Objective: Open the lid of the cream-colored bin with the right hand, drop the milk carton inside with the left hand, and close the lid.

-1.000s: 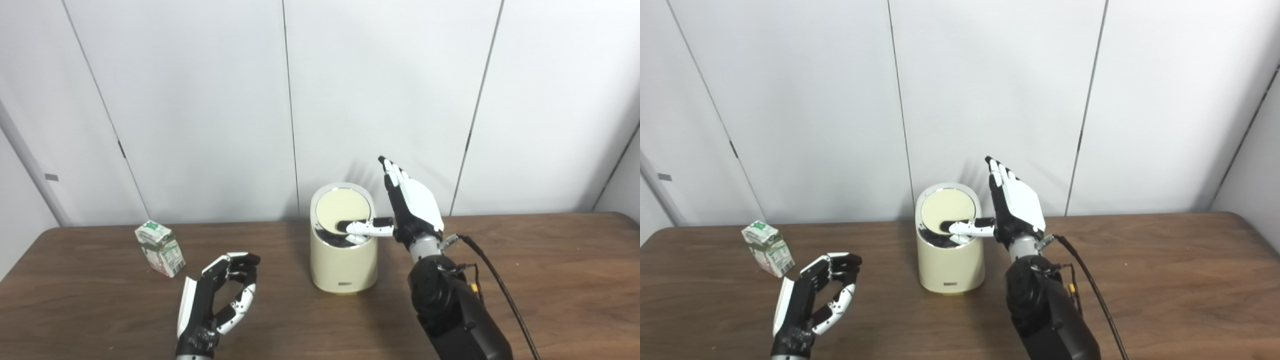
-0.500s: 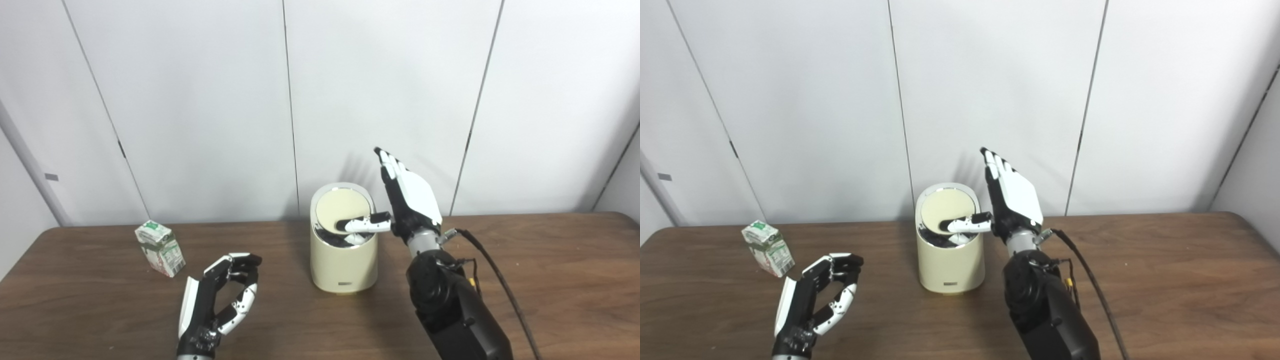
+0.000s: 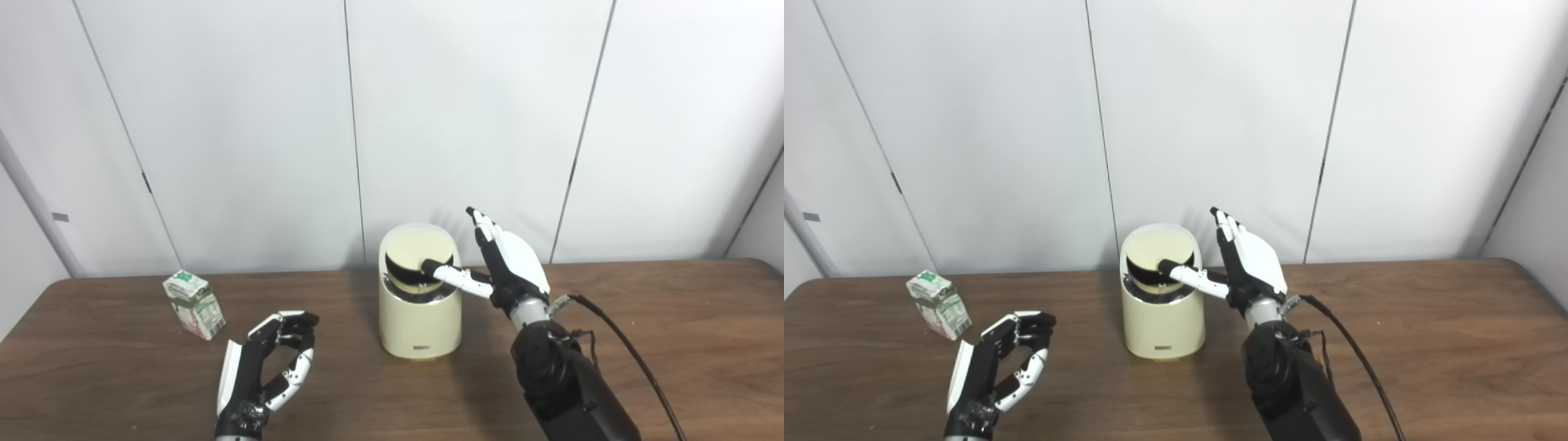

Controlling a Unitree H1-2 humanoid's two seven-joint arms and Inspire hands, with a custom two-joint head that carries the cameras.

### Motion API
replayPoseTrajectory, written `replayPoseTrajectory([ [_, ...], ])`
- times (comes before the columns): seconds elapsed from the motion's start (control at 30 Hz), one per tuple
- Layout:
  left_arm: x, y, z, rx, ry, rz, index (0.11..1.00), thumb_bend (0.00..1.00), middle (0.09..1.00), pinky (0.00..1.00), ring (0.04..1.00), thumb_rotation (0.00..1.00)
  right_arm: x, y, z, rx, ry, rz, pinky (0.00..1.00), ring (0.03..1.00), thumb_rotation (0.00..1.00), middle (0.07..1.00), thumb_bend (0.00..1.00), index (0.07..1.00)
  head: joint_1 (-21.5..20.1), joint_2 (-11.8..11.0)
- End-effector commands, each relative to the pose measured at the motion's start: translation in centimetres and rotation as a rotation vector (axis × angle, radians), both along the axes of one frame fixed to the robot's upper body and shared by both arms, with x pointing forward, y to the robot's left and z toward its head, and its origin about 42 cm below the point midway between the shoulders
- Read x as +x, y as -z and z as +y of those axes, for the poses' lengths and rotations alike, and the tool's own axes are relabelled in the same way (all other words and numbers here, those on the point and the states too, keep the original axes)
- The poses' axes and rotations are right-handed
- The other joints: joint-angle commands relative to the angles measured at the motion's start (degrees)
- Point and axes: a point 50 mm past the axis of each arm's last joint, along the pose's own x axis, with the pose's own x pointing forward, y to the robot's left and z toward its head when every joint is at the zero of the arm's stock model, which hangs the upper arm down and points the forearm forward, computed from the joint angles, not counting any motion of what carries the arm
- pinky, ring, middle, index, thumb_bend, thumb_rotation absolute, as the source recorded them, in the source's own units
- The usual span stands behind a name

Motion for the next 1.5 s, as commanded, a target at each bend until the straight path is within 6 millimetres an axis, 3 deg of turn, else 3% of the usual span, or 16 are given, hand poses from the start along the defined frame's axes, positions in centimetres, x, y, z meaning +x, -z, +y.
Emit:
replayPoseTrajectory([
  [0.0, -0.8, 1.2, 0.4, 0.008, 0.002, 0.027, 0.636, 0.21, 0.653, 0.55, 0.628, 0.16, -0.5, -2.7, 0.1, 0.022, -0.039, -0.111, 1.0, 1.0, 0.99, 1.0, 0.96, 0.999, -0.03, 0.15],
  [0.2, -0.8, 1.2, 0.3, -0.005, 0.008, 0.027, 0.638, 0.2, 0.653, 0.56, 0.625, 0.08, -3.1, -2.7, -0.9, 0.065, -0.03, -0.196, 1.0, 1.0, 1.0, 1.0, 0.94, 1.0, 0.01, -0.2],
  [0.5, -0.6, 1.3, 0.3, 0.007, 0.015, 0.026, 0.641, 0.2, 0.653, 0.55, 0.628, 0.1, -7.7, -1.3, -3.2, 0.181, -0.003, -0.311, 0.87, 0.979, 0.87, 1.0, 0.93, 1.0, -0.14, -0.52],
  [0.6, -0.6, 1.4, 0.2, 0.011, 0.013, 0.024, 0.639, 0.2, 0.651, 0.55, 0.626, 0.07, -8.9, -0.5, -4.2, 0.204, 0.003, -0.355, 0.83, 0.951, 0.92, 0.994, 0.64, 0.987, -0.21, -0.51],
  [0.67, -0.6, 1.5, 0.2, 0.01, 0.015, 0.022, 0.638, 0.2, 0.651, 0.55, 0.624, 0.06, -9.6, 0.3, -5.0, 0.244, 0.015, -0.391, 0.81, 0.918, 0.89, 0.935, 0.36, 0.915, -0.43, -0.7],
  [0.73, -0.4, 1.6, 0.3, 0.007, 0.016, 0.019, 0.637, 0.2, 0.651, 0.55, 0.624, 0.06, -10.1, 1.5, -5.9, 0.285, 0.02, -0.426, 0.78, 0.882, 0.83, 0.891, 0.28, 0.868, -0.67, -1.12],
  [0.77, -0.4, 1.6, 0.3, 0.007, 0.016, 0.019, 0.637, 0.2, 0.651, 0.56, 0.626, 0.06, -10.2, 1.9, -6.2, 0.298, 0.018, -0.437, 0.75, 0.842, 0.73, 0.852, 0.25, 0.834, -0.67, -1.12],
  [0.8, -0.3, 1.6, 0.3, 0.008, 0.016, 0.02, 0.636, 0.2, 0.652, 0.56, 0.626, 0.06, -10.5, 2.6, -6.7, 0.317, 0.012, -0.449, 0.74, 0.828, 0.69, 0.839, 0.24, 0.823, -0.59, -1.15],
  [0.87, -0.2, 1.7, 0.4, 0.012, 0.016, 0.015, 0.633, 0.2, 0.648, 0.55, 0.625, 0.05, -11.1, 3.7, -7.4, 0.343, 0.003, -0.463, 0.65, 0.748, 0.52, 0.769, 0.24, 0.761, -0.53, -1.19],
  [1.0, -0.1, 1.8, 0.4, 0.012, 0.02, 0.015, 0.633, 0.2, 0.647, 0.55, 0.623, 0.05, -12.0, 5.7, -8.7, 0.395, -0.021, -0.475, 0.59, 0.688, 0.38, 0.718, 0.24, 0.712, -0.71, -1.6],
  [1.13, -0.1, 2.0, 0.6, 0.003, 0.017, 0.018, 0.633, 0.2, 0.649, 0.55, 0.624, 0.06, -12.8, 7.4, -9.7, 0.378, -0.01, -0.47, 0.56, 0.669, 0.47, 0.699, 0.24, 0.696, -1.0, -2.0],
  [1.27, -0.1, 2.0, 0.6, 0.013, 0.013, 0.018, 0.631, 0.2, 0.646, 0.55, 0.622, 0.06, -13.3, 8.8, -10.1, 0.401, 0.025, -0.447, 0.56, 0.663, 0.44, 0.691, 0.26, 0.686, -0.91, -2.04],
  [1.47, 0.0, 2.1, 0.8, 0.025, 0.003, 0.007, 0.631, 0.21, 0.645, 0.54, 0.615, 0.04, -13.4, 10.2, -10.0, 0.397, 0.074, -0.411, 0.57, 0.666, 0.49, 0.696, 0.26, 0.694, -0.53, -2.94],
])
